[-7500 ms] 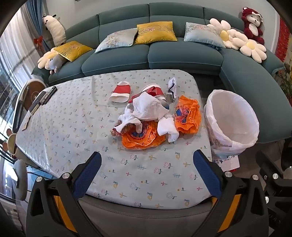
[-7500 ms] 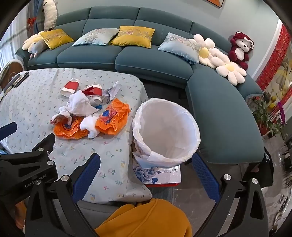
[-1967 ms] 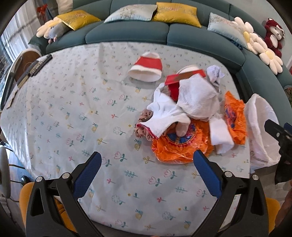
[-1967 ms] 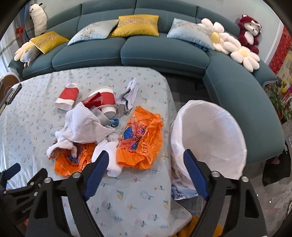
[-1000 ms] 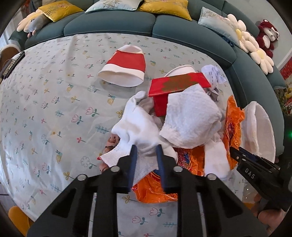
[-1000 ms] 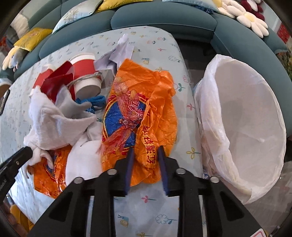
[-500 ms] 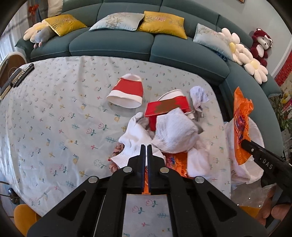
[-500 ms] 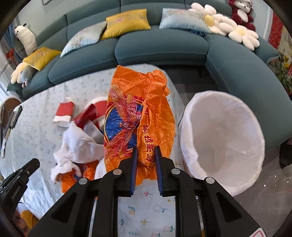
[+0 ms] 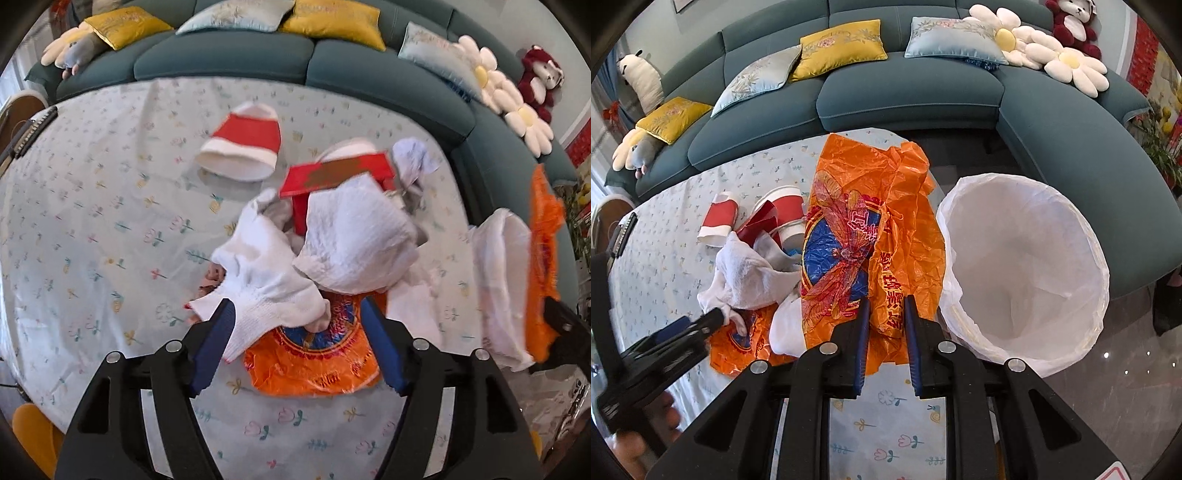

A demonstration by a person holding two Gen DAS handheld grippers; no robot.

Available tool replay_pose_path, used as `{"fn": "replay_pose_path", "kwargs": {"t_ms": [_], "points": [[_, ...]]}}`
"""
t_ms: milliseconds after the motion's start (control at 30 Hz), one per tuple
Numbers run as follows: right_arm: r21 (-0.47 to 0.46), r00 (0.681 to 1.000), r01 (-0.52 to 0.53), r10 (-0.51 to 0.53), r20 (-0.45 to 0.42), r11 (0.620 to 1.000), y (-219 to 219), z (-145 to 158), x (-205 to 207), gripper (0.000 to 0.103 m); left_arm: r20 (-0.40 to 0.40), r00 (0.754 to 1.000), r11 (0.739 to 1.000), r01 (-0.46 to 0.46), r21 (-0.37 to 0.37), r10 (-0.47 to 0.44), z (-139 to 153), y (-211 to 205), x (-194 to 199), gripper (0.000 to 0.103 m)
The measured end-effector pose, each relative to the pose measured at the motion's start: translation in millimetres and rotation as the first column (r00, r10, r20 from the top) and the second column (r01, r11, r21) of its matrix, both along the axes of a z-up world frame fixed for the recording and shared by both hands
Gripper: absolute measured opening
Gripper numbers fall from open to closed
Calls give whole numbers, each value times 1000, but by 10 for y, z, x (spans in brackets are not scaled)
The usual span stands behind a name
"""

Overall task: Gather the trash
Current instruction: 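Lift the orange bag with the right tool while the left tool grasps a white glove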

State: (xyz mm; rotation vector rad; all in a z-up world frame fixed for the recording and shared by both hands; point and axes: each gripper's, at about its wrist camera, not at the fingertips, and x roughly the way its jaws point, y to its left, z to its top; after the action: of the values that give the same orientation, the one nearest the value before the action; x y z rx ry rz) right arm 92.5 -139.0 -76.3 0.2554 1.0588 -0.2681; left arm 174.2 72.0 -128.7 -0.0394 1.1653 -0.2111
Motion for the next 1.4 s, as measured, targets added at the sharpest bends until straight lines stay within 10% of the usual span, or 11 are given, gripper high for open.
{"fn": "replay_pose_path", "kwargs": {"t_ms": [333, 1400], "points": [[18, 1000, -8, 9, -17, 1000, 66, -56, 55, 17, -27, 1000, 1000, 9, 7, -9, -90, 66, 24, 13], [-27, 976, -22, 27, 217, 999, 56, 1046, -861, 18, 325, 933, 975, 198, -102, -155, 1804, -812, -785, 10]]}}
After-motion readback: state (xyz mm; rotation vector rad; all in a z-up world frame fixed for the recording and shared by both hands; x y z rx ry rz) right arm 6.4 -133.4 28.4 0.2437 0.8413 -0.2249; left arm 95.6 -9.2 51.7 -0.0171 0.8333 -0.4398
